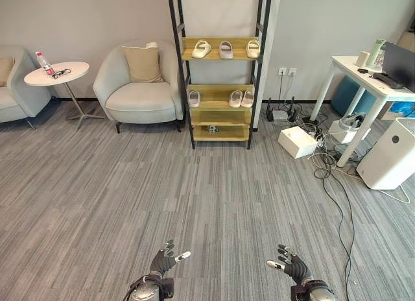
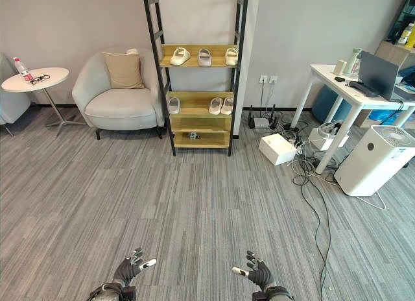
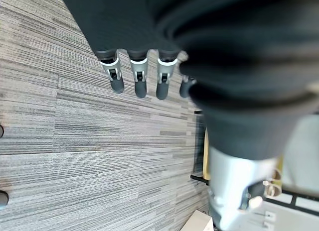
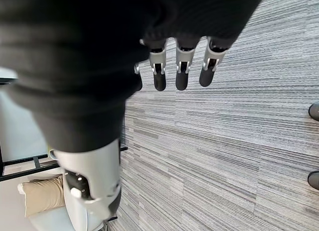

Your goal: Arrange the slippers neatly on the shoe rack.

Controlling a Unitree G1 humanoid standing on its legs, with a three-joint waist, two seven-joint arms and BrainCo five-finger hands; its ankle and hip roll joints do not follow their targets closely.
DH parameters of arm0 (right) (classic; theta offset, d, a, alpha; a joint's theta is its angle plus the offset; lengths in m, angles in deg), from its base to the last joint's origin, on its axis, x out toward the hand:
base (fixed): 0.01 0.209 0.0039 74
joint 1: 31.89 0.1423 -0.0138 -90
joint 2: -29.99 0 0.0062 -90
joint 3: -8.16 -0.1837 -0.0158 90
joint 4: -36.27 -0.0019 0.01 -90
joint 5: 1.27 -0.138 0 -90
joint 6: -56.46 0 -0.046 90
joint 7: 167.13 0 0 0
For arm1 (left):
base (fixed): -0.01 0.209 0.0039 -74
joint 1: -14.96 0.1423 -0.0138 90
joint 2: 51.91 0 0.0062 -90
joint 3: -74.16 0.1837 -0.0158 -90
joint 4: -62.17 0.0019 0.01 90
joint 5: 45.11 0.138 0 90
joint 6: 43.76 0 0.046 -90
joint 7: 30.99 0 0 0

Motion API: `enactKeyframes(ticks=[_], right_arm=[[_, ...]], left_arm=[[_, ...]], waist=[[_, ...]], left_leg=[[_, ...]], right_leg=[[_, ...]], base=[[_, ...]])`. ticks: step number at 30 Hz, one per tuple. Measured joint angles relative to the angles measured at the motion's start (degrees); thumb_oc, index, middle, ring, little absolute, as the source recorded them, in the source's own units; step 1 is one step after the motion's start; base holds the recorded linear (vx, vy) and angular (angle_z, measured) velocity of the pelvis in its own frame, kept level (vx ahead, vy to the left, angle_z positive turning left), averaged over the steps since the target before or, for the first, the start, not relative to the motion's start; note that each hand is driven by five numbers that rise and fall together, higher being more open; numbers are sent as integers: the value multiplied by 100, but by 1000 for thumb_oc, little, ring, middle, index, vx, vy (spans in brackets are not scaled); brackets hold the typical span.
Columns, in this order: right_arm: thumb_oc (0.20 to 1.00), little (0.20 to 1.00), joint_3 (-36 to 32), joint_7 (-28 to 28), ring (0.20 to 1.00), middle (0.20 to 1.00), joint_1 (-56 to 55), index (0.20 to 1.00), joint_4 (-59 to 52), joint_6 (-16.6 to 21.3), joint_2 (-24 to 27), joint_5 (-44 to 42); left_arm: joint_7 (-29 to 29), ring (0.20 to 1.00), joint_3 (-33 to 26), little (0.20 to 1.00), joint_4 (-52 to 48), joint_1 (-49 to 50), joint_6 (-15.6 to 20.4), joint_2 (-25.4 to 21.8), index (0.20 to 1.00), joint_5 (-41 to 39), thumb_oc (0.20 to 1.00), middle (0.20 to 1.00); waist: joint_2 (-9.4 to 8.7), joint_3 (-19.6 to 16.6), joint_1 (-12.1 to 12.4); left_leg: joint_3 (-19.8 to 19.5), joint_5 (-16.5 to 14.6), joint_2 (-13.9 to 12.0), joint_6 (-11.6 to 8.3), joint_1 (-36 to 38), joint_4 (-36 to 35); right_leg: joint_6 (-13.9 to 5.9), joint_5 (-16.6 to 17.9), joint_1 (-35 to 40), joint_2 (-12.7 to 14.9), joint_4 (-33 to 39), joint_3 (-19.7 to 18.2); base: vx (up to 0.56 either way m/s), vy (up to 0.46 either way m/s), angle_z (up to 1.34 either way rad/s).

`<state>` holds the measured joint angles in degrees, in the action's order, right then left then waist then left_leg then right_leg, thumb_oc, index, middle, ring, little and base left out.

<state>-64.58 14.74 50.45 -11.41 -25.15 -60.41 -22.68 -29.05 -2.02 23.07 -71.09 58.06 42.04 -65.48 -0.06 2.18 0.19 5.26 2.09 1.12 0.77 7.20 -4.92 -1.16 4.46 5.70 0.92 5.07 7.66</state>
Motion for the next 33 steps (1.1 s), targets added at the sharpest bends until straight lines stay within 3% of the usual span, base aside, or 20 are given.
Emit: enactKeyframes(ticks=[24,33], right_arm=[[1000,1000,1,-184,1000,1000,4,1000,5,3,2,349],[1000,1000,-1,-184,1000,1000,143,1000,-13,4,37,348]], left_arm=[[39,1000,11,1000,-143,-1,0,20,1000,-114,1000,1000],[46,1000,-34,1000,-166,-19,1,-12,1000,-226,1000,1000]], waist=[[63,64,9],[-68,230,32]], left_leg=[[-10,-16,0,-22,-23,-2],[-19,-3,20,4,-216,-1]], right_leg=[[6,-6,-12,0,0,4],[-9,6,-232,14,0,8]], base=[[0,0,0],[-1,57,-1]])
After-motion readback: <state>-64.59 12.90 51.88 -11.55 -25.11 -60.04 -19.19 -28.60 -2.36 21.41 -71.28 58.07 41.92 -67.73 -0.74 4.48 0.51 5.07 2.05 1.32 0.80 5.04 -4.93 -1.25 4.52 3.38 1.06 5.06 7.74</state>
